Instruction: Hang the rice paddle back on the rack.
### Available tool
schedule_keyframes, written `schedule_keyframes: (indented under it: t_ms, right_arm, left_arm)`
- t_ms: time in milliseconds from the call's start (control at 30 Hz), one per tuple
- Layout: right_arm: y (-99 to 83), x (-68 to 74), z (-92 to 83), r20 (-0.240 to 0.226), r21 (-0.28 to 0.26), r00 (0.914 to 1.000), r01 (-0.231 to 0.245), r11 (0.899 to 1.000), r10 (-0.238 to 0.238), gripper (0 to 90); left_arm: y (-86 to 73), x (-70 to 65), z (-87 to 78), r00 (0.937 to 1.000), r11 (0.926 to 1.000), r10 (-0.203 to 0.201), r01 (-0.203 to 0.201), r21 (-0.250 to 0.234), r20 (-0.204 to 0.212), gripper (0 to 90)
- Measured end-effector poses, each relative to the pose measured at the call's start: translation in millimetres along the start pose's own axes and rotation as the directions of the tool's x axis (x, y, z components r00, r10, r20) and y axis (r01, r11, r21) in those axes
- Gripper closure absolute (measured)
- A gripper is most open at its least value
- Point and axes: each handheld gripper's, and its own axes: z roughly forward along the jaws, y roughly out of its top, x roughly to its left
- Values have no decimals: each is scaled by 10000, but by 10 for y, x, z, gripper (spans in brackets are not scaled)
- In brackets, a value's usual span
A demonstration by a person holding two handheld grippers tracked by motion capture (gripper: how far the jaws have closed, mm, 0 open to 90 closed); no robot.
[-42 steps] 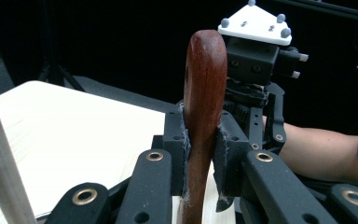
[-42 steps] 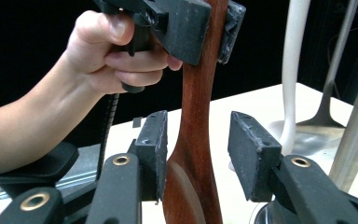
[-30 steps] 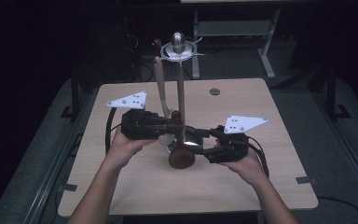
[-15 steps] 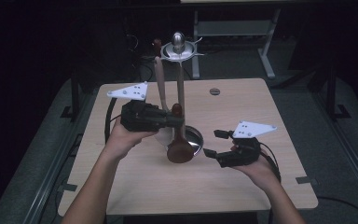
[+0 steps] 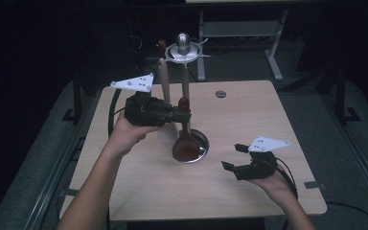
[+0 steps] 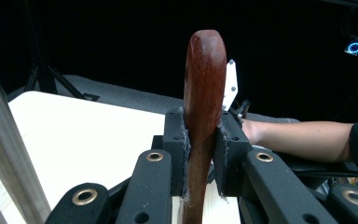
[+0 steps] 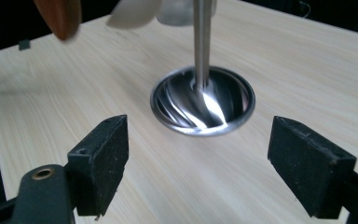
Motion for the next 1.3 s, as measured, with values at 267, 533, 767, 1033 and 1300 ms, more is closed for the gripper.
schedule_keyframes:
  t_ms: [267,533,767,1033,1300]
  right_arm:
    - [-211,-92,-84,414,140,9978,-531,9985,524,206]
    - [-223,-106,-65,487,189,9974,-542,9983,533,209]
    - [-221,-105,-61,520,182,9973,-532,9984,522,211]
    - [-217,-110,-81,534,114,9971,-542,9985,535,215]
    - [-211,-103,-85,558,115,9972,-505,9987,498,217]
  left_arm:
    - [153,60,-70,9998,9999,-47,49,-112,170,773]
    - [355,88,-52,9995,9998,200,-200,-14,234,773]
    - [512,108,-55,9996,9996,273,-273,-6,124,773]
    - [591,150,-63,9999,9999,162,-162,-18,17,773]
    - [620,171,-85,10000,9999,100,-99,-121,2,773]
